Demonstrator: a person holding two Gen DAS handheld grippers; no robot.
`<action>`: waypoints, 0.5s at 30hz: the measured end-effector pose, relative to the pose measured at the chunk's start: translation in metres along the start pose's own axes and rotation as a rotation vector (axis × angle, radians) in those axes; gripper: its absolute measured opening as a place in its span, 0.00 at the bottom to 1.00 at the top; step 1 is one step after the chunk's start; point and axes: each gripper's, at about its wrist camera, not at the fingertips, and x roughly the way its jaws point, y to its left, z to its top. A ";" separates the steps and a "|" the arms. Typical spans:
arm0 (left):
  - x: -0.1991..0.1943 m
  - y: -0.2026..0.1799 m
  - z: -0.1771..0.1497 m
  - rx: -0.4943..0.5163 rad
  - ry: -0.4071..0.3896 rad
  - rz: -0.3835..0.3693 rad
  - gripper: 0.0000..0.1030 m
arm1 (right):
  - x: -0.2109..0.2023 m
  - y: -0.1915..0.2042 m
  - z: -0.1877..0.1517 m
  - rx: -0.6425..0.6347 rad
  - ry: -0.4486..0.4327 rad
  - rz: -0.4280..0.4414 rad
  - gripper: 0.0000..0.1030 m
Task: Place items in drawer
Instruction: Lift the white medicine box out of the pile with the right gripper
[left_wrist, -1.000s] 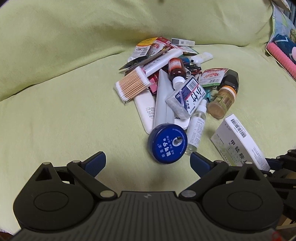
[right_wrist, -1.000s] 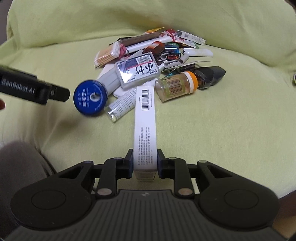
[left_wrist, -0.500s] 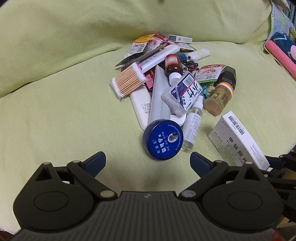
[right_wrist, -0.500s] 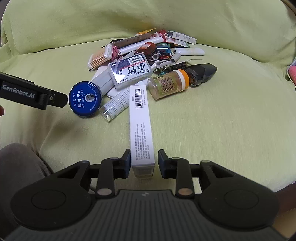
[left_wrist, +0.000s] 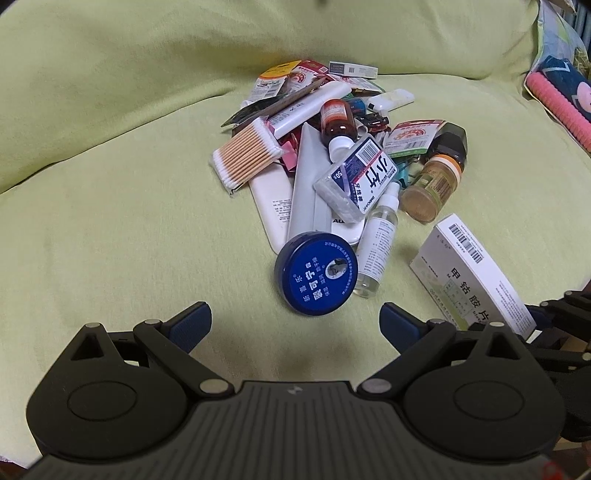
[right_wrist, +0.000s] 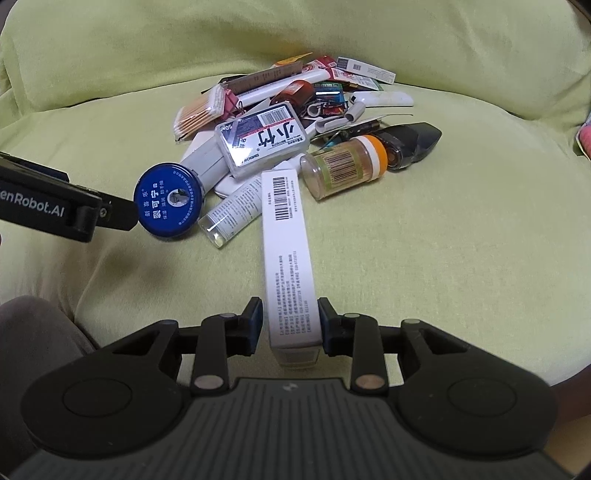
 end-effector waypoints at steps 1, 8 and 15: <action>0.000 0.000 -0.001 0.002 0.000 0.001 0.95 | 0.001 0.001 0.000 0.001 -0.004 -0.004 0.21; -0.006 0.001 -0.006 0.000 0.000 0.008 0.95 | -0.007 0.004 -0.002 0.010 -0.054 -0.019 0.21; -0.015 -0.005 -0.007 0.015 -0.014 0.000 0.95 | -0.022 -0.001 -0.002 0.032 -0.085 -0.050 0.21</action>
